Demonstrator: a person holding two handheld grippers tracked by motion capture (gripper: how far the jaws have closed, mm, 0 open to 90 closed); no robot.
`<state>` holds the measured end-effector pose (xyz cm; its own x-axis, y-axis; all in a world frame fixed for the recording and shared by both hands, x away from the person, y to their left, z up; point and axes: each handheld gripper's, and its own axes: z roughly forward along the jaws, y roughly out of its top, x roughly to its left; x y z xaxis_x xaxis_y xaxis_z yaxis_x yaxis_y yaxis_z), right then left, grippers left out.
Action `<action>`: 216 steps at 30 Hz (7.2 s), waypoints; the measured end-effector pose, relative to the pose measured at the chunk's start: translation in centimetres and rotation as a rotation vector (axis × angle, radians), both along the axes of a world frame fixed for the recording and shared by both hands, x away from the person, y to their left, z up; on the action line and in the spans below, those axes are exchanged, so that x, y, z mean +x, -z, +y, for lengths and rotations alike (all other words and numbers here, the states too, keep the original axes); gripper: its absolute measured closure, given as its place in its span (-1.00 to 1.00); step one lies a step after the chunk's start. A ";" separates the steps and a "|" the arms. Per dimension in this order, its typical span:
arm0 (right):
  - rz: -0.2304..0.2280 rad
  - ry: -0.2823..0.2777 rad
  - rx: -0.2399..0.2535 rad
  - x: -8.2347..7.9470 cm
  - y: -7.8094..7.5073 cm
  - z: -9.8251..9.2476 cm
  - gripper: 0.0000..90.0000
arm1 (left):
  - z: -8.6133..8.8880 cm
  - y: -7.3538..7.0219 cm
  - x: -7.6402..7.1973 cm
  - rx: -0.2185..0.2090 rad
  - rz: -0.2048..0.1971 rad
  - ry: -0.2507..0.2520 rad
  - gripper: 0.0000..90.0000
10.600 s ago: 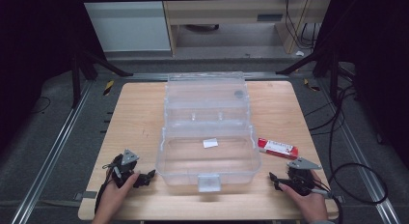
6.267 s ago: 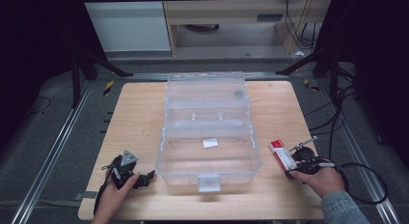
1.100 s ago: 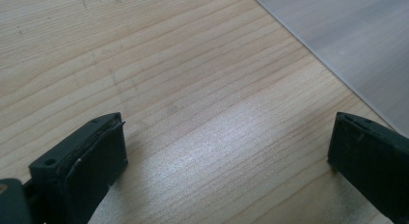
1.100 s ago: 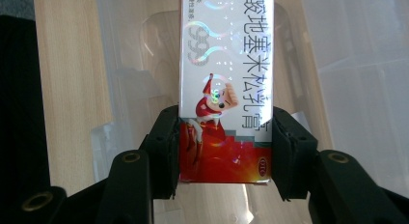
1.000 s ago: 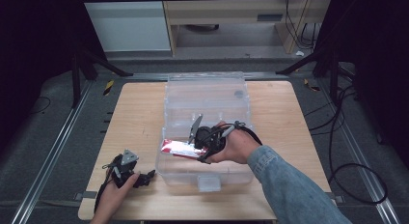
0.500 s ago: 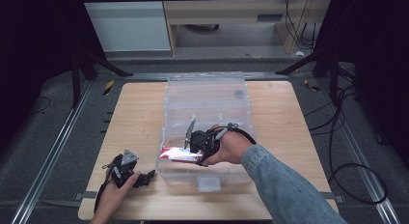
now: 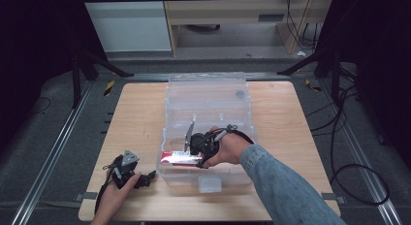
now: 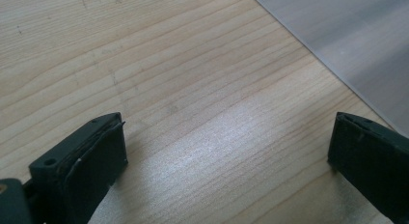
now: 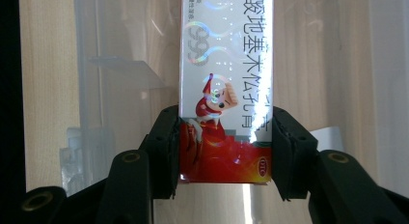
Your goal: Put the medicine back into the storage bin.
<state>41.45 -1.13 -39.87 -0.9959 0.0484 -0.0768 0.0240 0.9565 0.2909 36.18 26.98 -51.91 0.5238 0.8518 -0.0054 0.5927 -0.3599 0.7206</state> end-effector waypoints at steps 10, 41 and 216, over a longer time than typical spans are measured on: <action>0.017 -0.012 0.001 0.4 1.0 0.1 0.15 | 0.0 0.0 0.0 0.000 0.000 0.001 -1.00; 0.020 -0.043 -0.059 1.7 3.7 0.9 0.14 | 0.0 0.0 0.1 0.001 0.000 0.007 -1.00; -0.206 0.219 -0.071 12.4 -7.8 -9.4 0.67 | -10.6 -10.0 -1.7 0.188 0.086 0.658 0.45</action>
<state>53.82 -10.51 -32.02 -0.9254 0.2473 -0.2870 0.1792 0.9532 0.2435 34.49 16.39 -41.94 0.9367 0.3469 0.0467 0.2600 -0.7787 0.5710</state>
